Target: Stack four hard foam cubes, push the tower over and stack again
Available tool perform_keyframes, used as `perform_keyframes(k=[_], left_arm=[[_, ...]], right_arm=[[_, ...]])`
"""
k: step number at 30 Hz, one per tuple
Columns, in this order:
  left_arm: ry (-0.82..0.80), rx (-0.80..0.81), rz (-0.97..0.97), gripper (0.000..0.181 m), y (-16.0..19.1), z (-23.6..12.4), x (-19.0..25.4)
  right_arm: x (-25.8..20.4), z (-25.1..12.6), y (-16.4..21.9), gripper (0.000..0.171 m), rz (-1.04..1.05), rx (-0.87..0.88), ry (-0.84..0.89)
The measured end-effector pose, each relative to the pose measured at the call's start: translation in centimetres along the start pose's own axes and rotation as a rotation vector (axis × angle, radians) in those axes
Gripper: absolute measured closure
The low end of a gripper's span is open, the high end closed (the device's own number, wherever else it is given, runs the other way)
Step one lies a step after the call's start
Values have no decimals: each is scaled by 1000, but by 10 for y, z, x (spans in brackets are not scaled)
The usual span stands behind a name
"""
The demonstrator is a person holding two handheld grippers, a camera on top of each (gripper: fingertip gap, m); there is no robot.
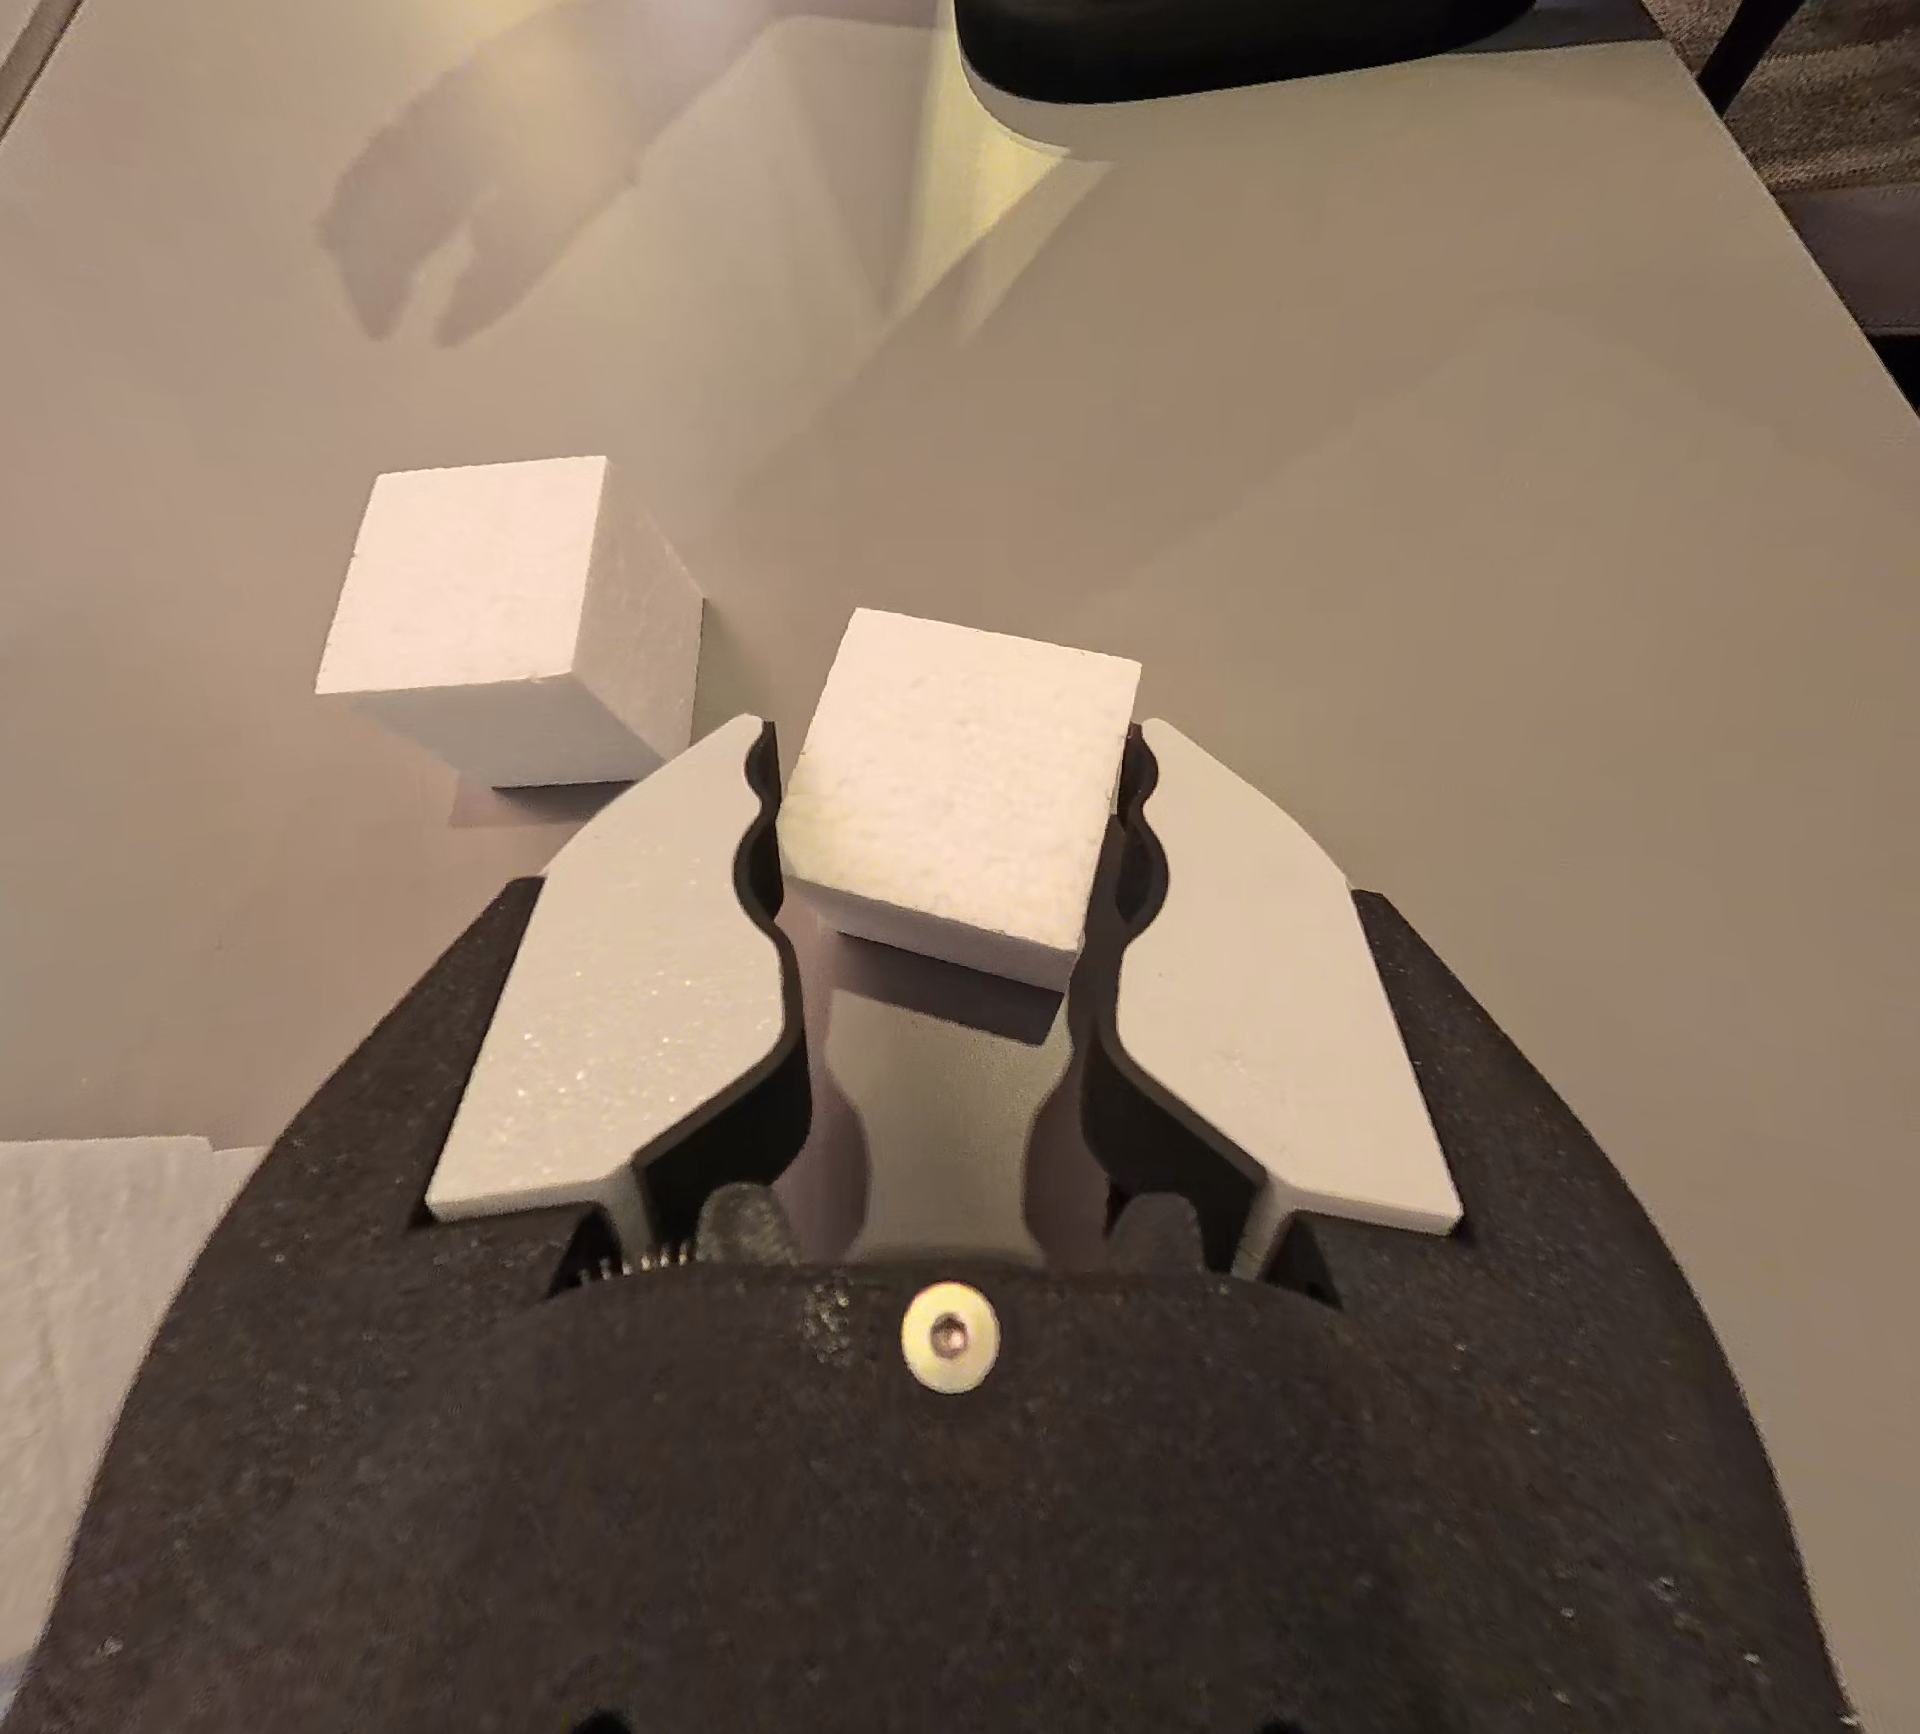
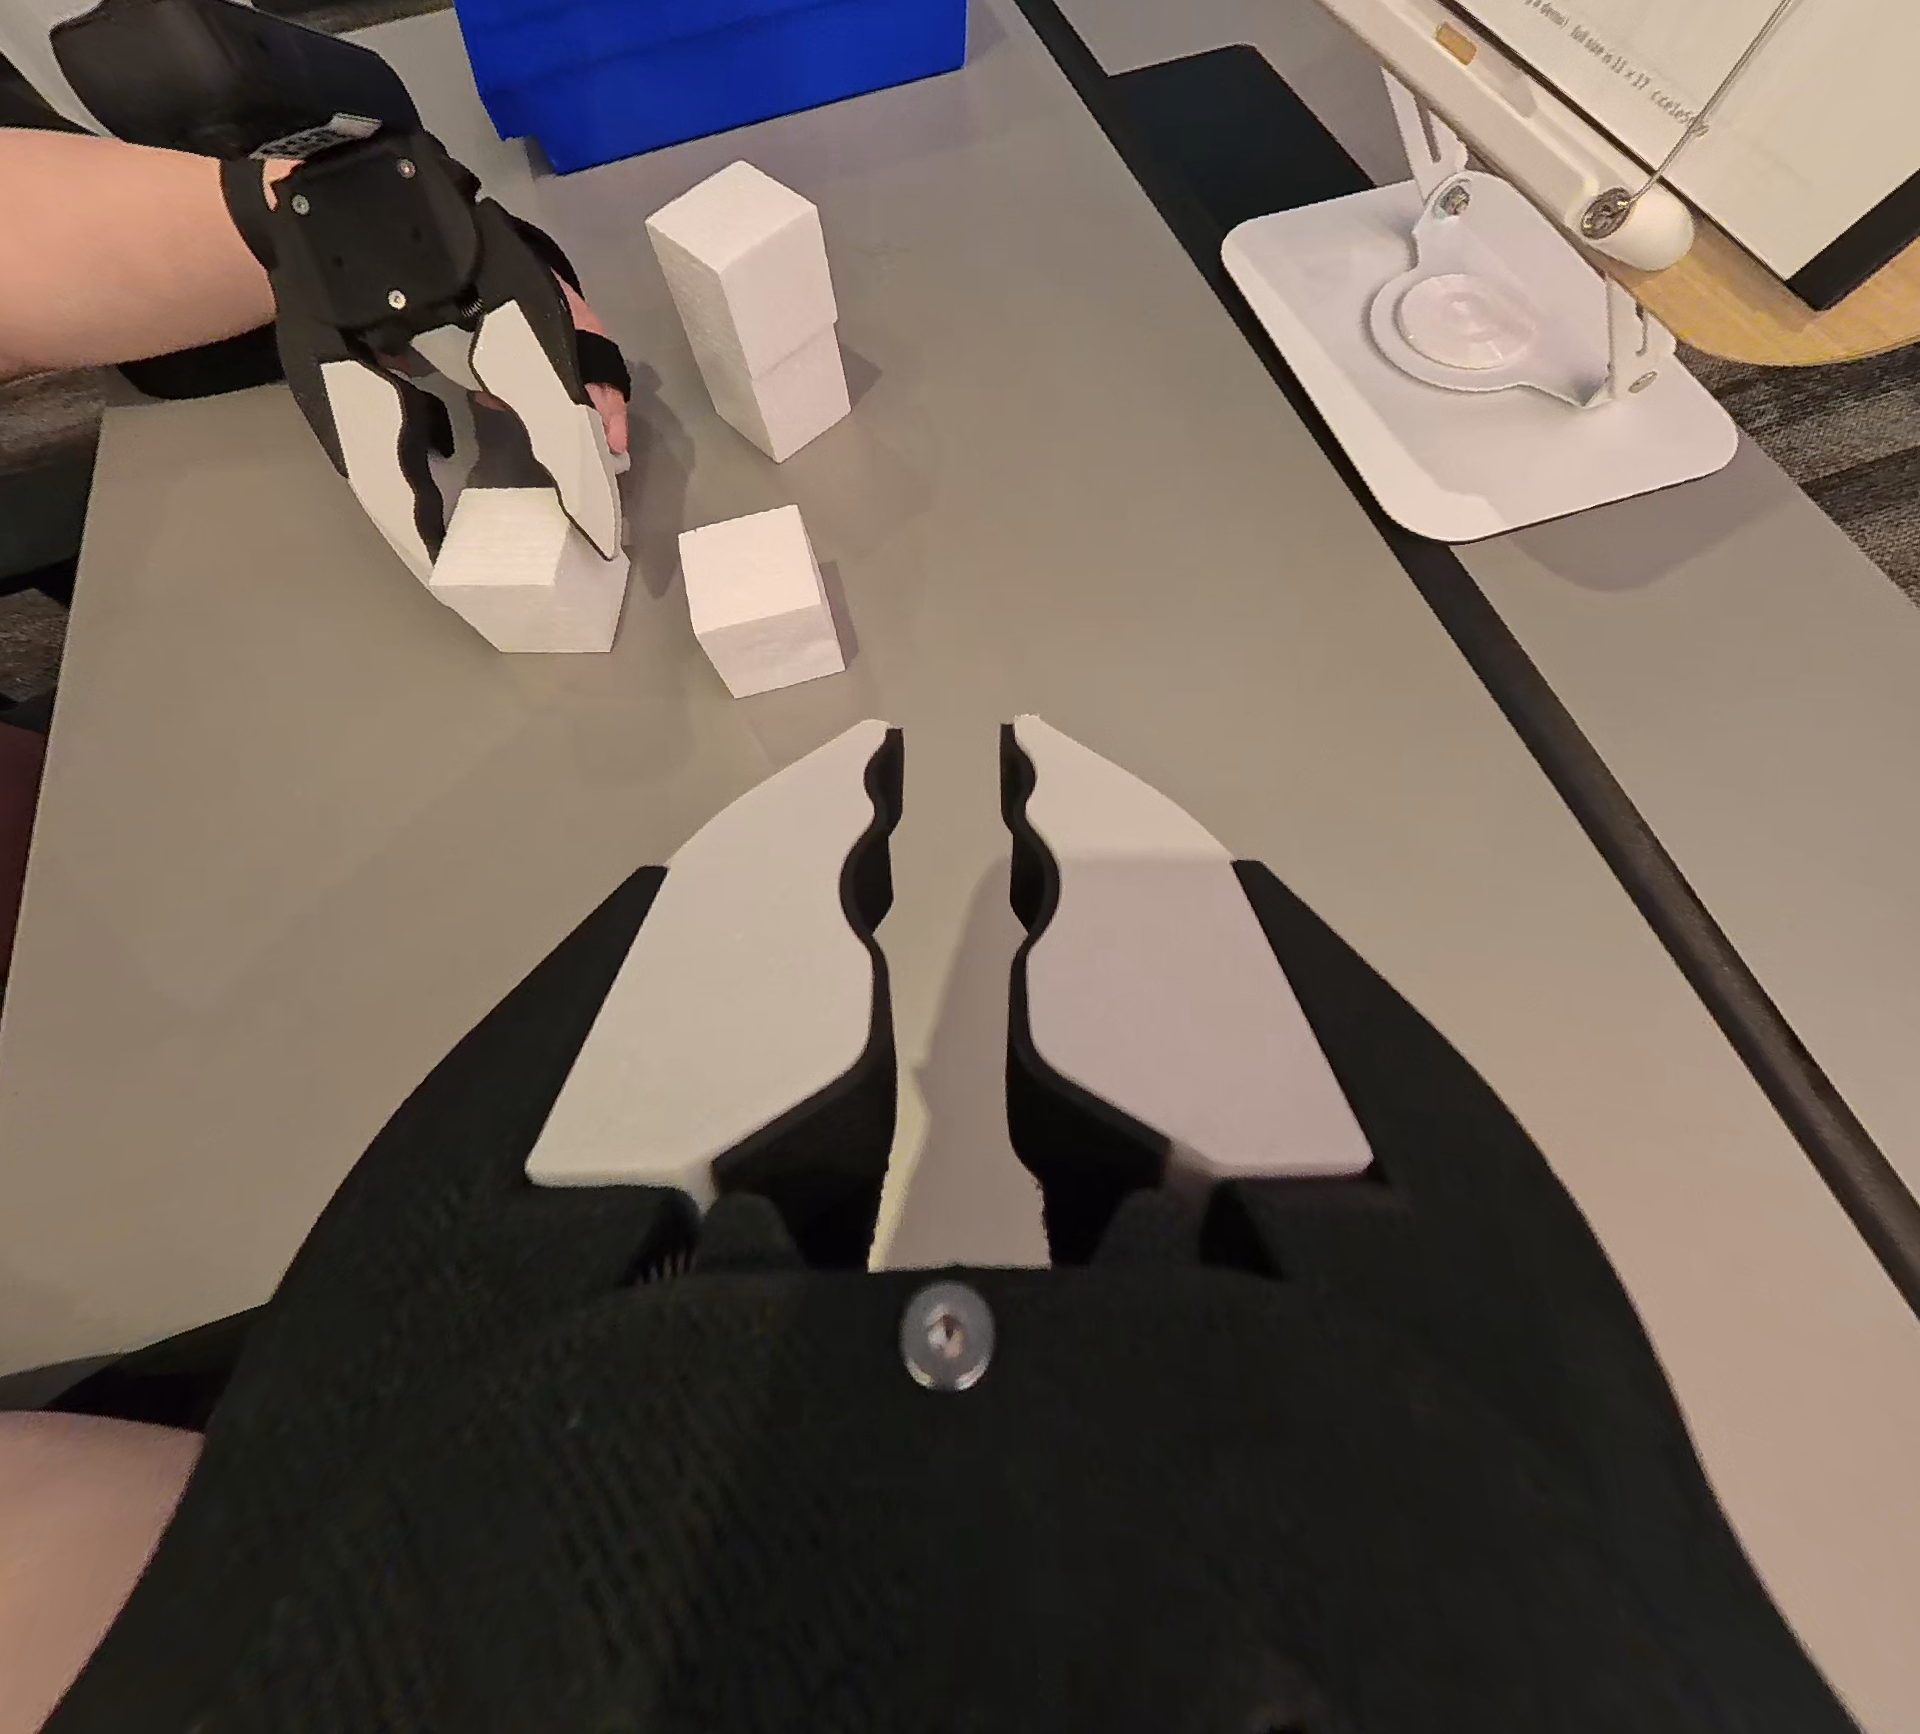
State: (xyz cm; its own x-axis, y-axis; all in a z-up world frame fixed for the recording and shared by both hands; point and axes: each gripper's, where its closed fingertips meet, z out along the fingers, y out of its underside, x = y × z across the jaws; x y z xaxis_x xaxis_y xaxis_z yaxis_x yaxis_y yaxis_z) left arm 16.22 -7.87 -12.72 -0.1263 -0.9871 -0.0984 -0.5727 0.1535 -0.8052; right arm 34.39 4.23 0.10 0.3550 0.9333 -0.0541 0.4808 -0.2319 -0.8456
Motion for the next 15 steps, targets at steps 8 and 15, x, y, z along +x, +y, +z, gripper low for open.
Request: perform_keyframes(k=[8,15], left_arm=[[-169,18,-67,119,-30,-35,-10],[-657,-4,-204,119,-62,-129,-78]], right_arm=[[-1,-2,-2,153,-4,14,-5],[-2,0,0,153,1,10,-13]])
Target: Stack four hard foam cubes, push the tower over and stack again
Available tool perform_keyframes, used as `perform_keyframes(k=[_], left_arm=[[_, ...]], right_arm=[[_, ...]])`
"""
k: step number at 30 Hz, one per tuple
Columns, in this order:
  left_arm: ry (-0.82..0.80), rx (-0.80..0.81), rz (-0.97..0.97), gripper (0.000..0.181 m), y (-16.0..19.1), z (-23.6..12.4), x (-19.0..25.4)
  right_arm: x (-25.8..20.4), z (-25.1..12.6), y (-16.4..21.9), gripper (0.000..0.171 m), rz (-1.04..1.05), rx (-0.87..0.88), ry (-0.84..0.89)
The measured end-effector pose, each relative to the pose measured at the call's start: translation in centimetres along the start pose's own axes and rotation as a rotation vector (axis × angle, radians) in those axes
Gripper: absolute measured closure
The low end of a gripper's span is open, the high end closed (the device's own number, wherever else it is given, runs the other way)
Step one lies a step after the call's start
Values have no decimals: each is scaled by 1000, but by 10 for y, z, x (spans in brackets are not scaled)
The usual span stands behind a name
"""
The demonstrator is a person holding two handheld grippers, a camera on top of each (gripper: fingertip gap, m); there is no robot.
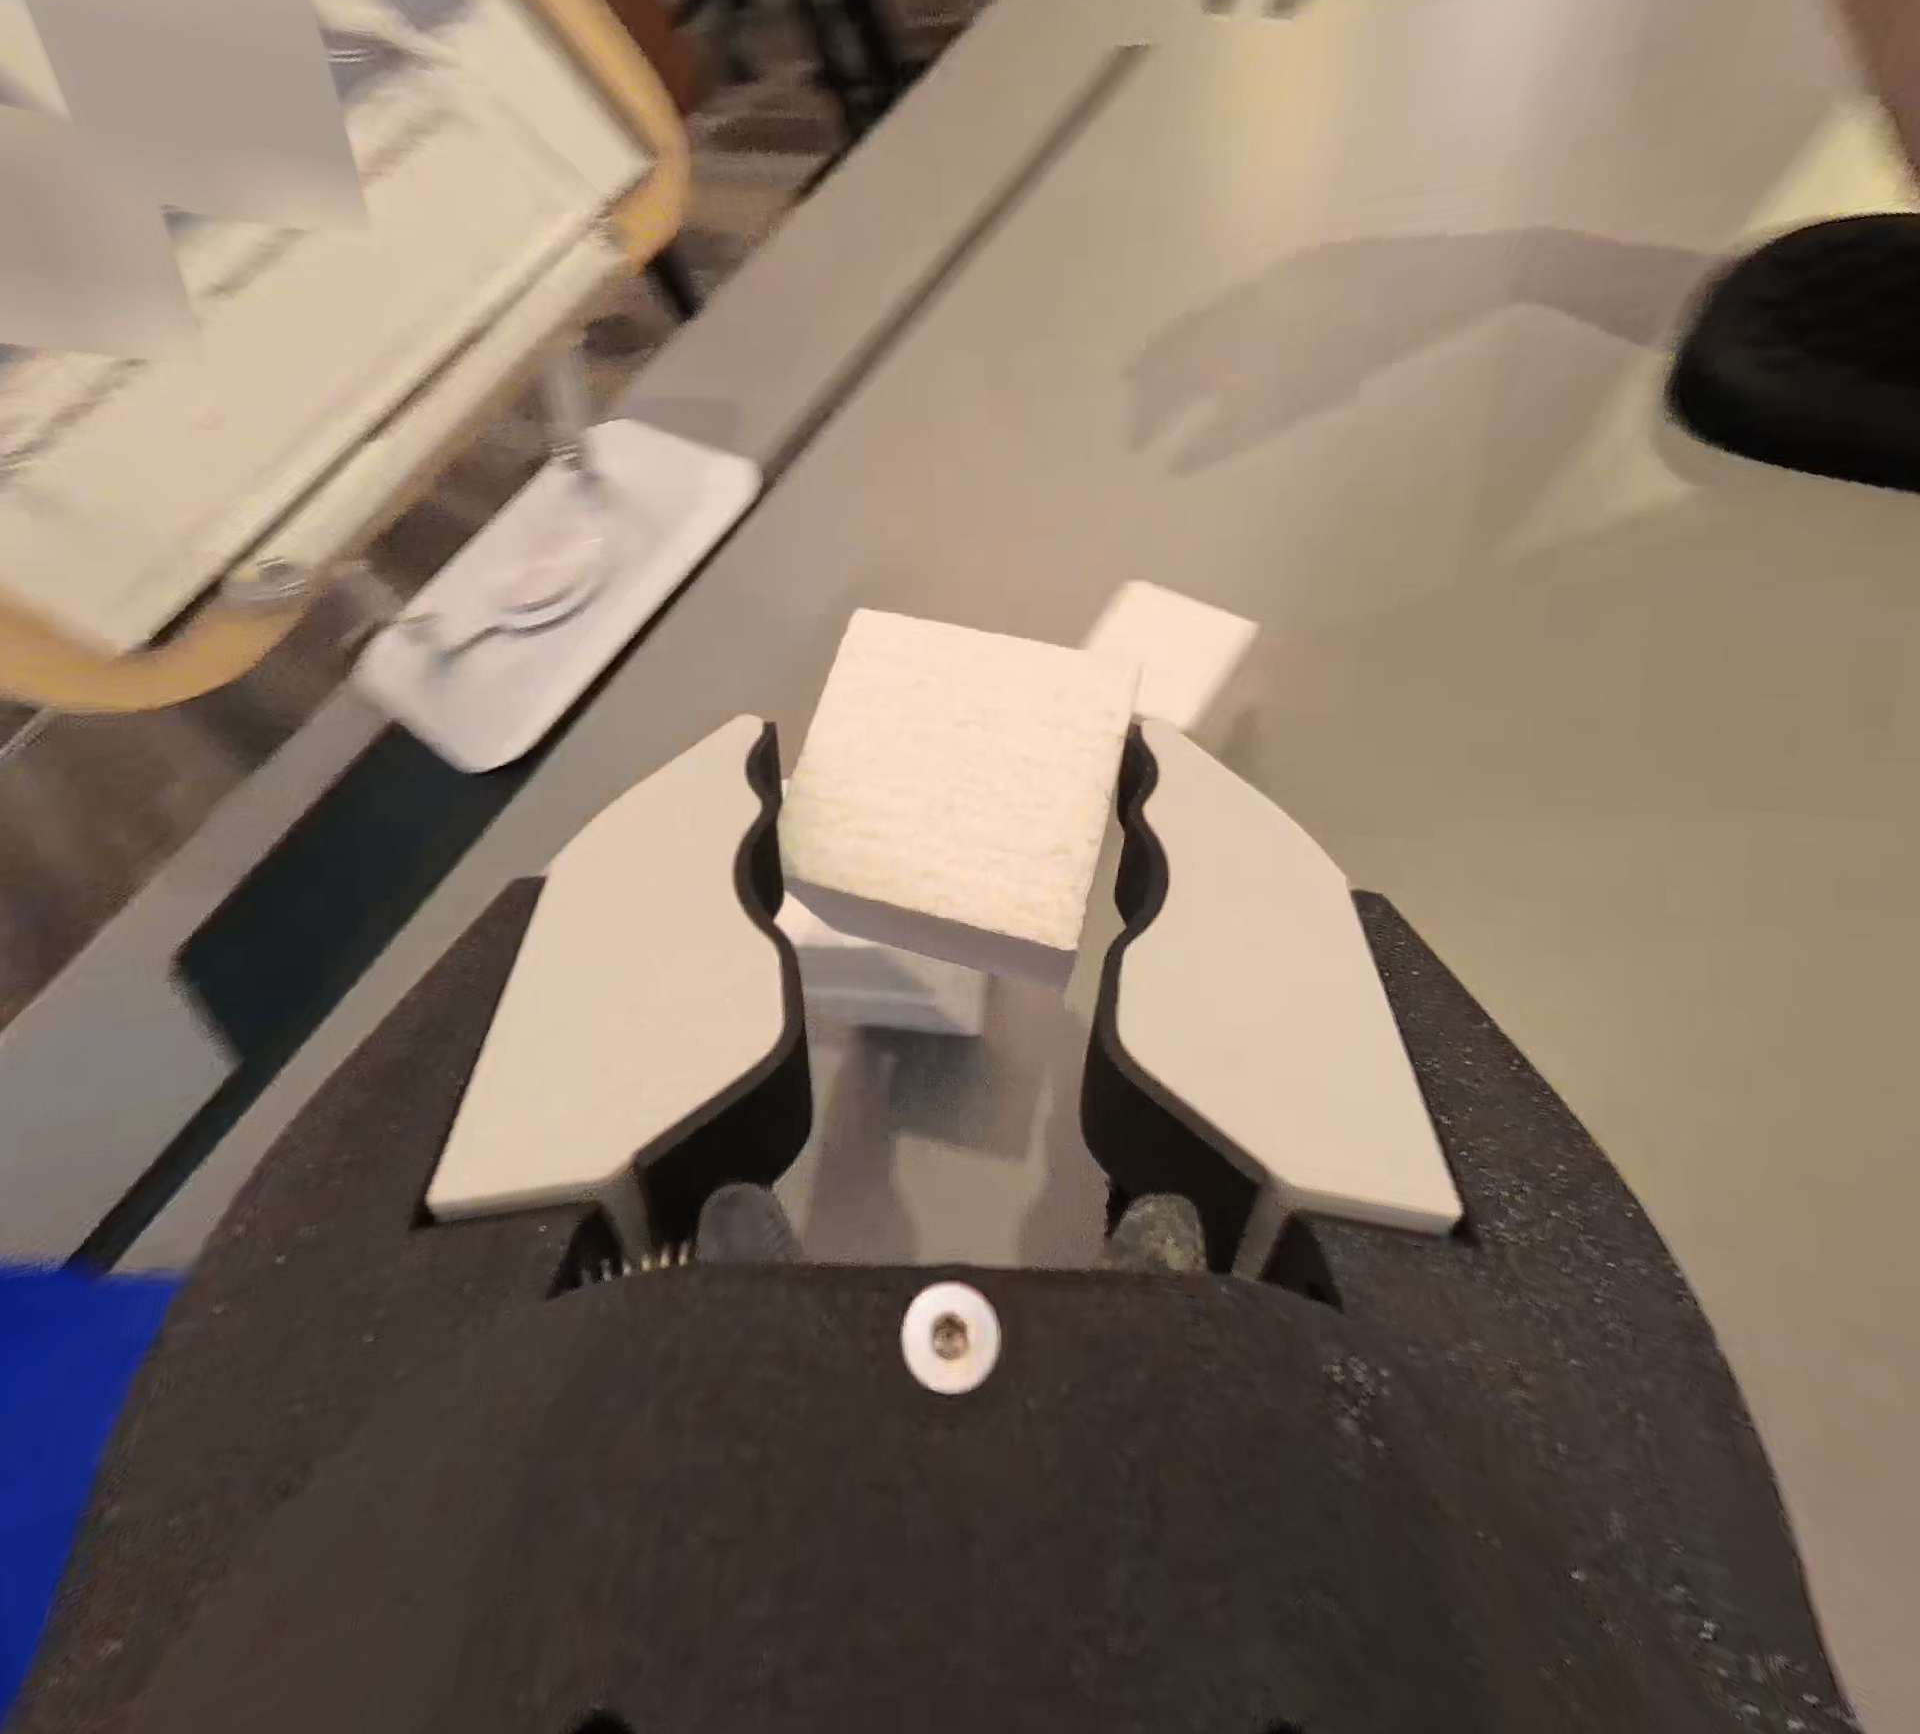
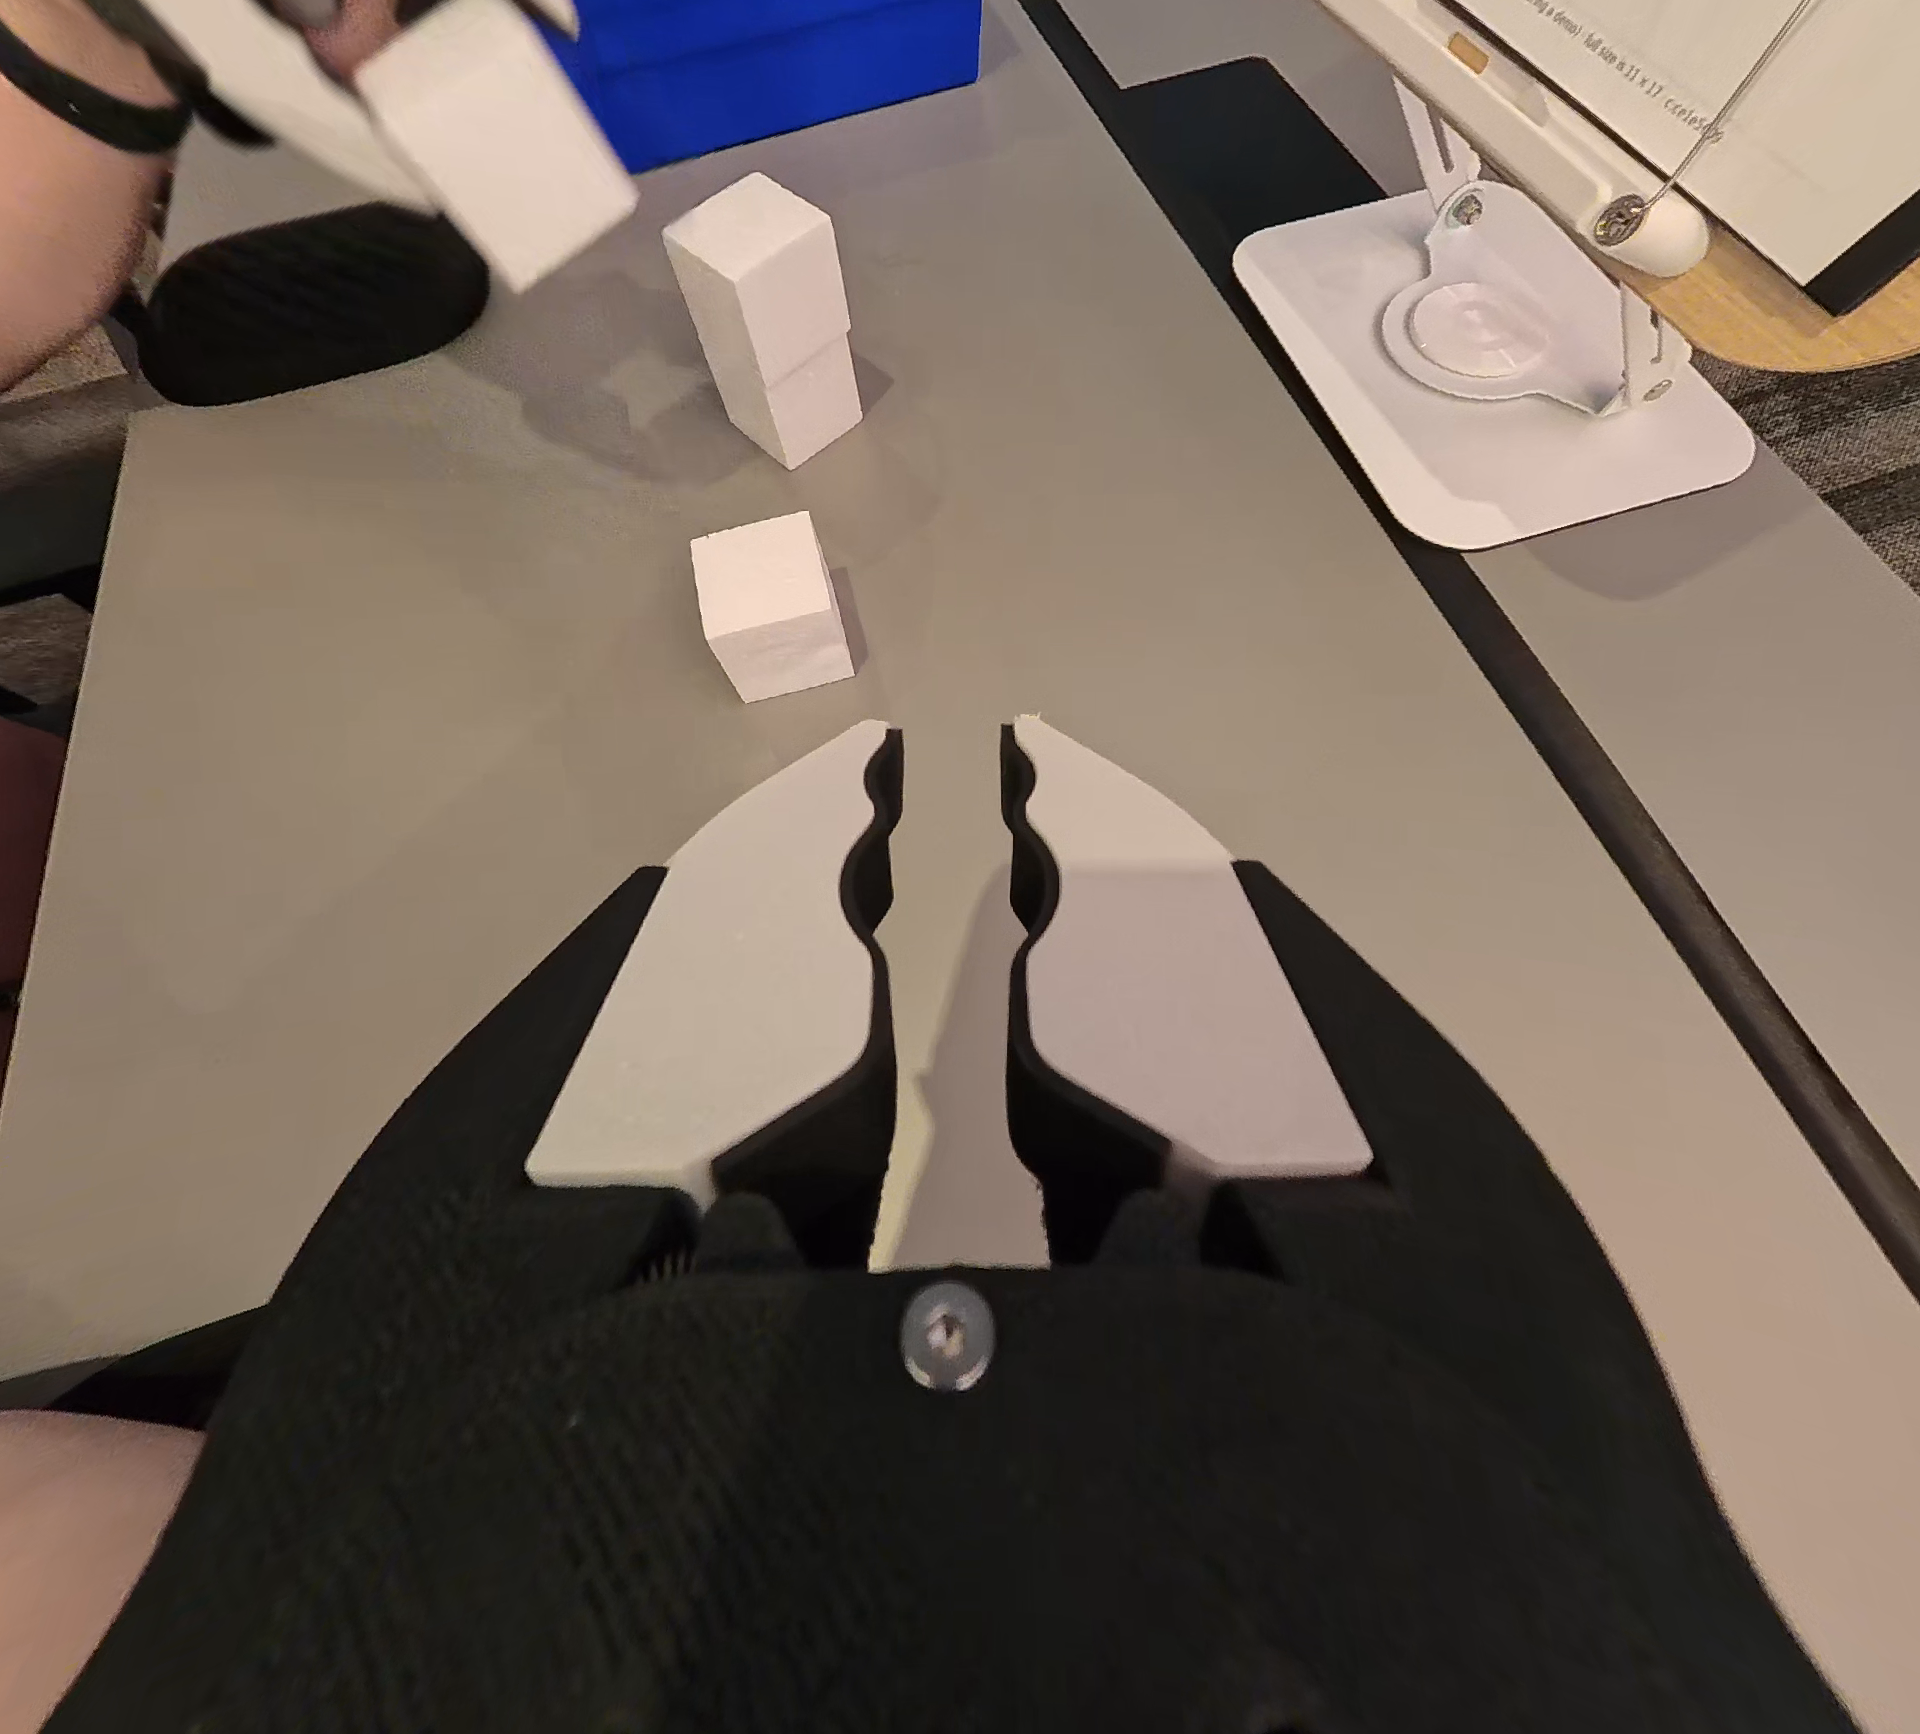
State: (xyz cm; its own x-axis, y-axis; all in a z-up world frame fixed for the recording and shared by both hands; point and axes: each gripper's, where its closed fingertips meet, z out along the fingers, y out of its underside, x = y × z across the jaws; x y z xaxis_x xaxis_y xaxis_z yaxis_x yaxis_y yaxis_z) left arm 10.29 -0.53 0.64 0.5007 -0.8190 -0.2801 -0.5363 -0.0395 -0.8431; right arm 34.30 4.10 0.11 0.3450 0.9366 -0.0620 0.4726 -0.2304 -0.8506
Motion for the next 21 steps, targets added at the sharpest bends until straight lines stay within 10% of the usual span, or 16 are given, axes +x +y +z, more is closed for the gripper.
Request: perform_keyframes(k=[21], left_arm=[[-36,-103,-174,119,29,38,-51]], right_arm=[[4,2,11,153,26,-34,-9]])
